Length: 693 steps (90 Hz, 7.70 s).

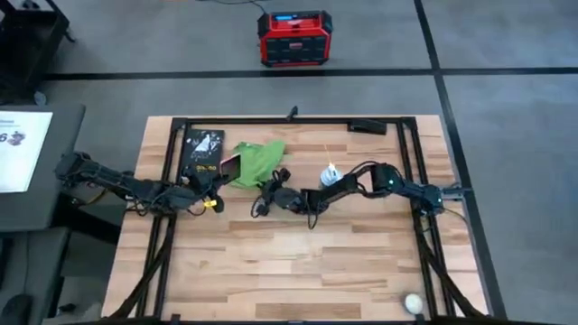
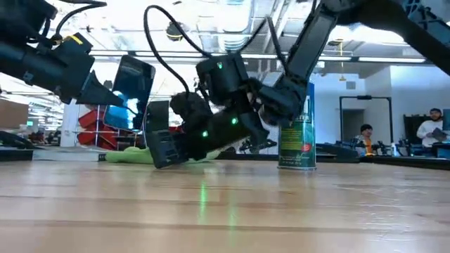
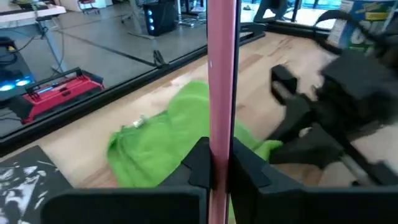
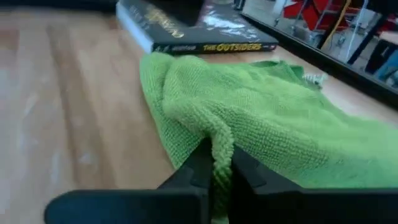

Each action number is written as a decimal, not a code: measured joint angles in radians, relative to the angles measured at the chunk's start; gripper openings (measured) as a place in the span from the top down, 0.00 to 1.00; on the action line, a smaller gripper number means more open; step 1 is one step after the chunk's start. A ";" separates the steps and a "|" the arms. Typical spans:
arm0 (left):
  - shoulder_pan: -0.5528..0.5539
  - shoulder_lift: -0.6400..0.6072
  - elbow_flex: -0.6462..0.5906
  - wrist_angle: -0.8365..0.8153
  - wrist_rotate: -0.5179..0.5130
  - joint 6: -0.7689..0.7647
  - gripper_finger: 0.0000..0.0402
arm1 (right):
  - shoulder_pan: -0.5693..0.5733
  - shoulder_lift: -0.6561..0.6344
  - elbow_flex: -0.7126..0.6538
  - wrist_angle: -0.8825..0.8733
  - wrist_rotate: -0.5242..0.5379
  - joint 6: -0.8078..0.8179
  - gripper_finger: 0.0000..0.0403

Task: Apply microfiber cloth
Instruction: Wipe the pink cellphone with the green microfiber cloth

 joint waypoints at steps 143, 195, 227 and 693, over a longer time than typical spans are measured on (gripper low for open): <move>-0.030 0.531 0.017 0.819 0.252 0.015 0.99 | 0.132 -0.473 0.004 -0.022 0.104 -0.339 1.00; -0.027 0.569 0.099 0.823 0.205 0.144 0.99 | 0.154 -0.399 0.004 -0.366 0.093 -0.004 1.00; -0.029 0.572 0.099 0.762 0.205 0.098 0.99 | 0.152 -0.406 0.004 -0.225 0.109 -0.143 1.00; -0.130 0.512 0.115 0.557 0.065 0.000 0.99 | 0.102 -0.452 0.204 -0.475 0.137 -0.265 1.00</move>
